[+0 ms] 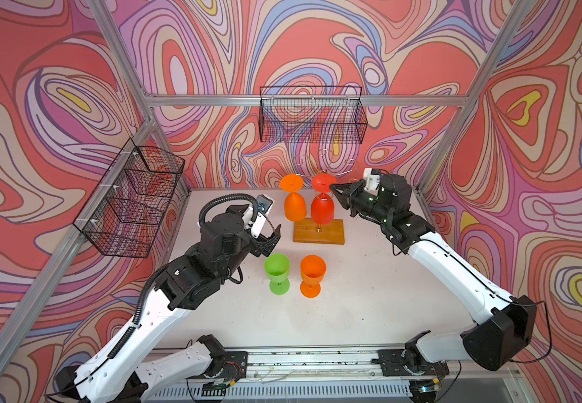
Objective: Take the wine glass off the wine glass rack
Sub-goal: Pick up the wine glass from the wine glass rack.
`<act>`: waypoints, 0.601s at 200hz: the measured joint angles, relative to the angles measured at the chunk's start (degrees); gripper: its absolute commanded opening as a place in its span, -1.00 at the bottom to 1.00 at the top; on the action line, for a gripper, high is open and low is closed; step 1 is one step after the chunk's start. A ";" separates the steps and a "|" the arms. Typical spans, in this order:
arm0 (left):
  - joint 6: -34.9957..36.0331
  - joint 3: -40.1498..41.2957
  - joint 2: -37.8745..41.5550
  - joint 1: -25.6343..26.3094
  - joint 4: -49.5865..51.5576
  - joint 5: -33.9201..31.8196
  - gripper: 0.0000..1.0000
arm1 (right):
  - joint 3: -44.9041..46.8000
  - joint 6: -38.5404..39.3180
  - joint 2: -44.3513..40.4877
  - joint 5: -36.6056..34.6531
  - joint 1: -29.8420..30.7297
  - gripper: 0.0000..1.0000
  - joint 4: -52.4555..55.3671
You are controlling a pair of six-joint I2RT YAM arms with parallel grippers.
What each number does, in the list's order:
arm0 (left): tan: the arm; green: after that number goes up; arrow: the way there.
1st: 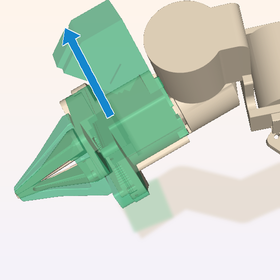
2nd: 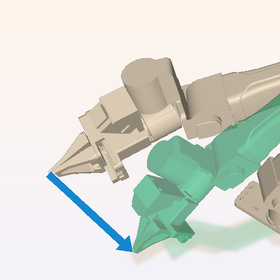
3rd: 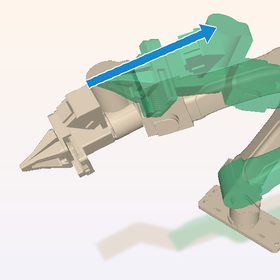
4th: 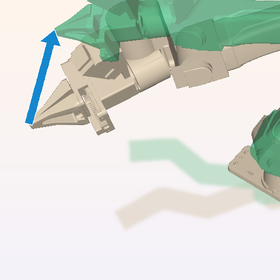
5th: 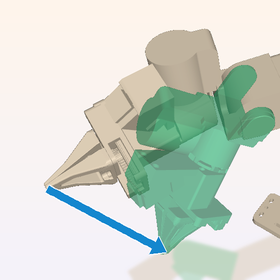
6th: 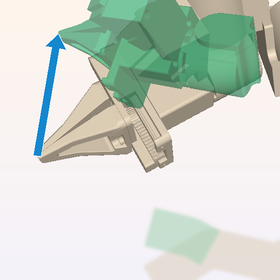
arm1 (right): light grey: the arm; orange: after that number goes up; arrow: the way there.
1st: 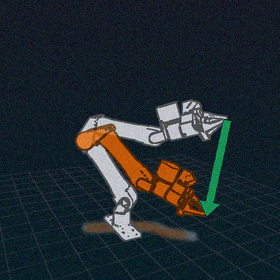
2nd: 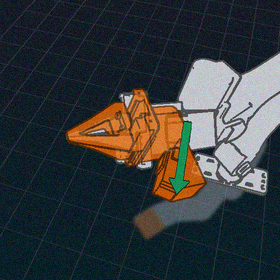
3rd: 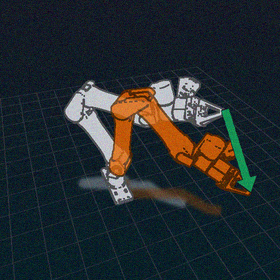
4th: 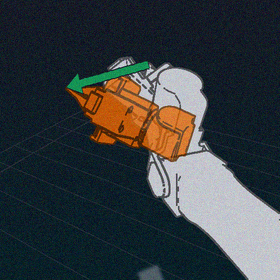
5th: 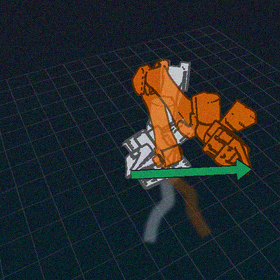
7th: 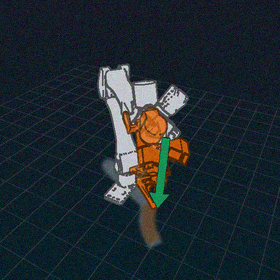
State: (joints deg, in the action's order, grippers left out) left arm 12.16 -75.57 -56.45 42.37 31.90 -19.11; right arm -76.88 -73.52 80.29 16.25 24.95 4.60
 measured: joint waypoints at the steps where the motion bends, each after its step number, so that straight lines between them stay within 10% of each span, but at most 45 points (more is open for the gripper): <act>1: 0.00 0.00 0.00 0.00 0.00 0.00 0.92 | 0.00 -0.02 0.00 -0.02 0.00 -1.00 0.00; 120: -0.37 0.59 -0.70 -0.11 0.00 1.05 0.92 | 2.34 -0.04 -2.86 -8.04 1.81 -1.00 0.44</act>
State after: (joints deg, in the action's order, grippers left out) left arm 11.79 -74.98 -57.14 42.26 31.90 -18.06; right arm -74.54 -73.56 77.43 8.21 26.76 5.04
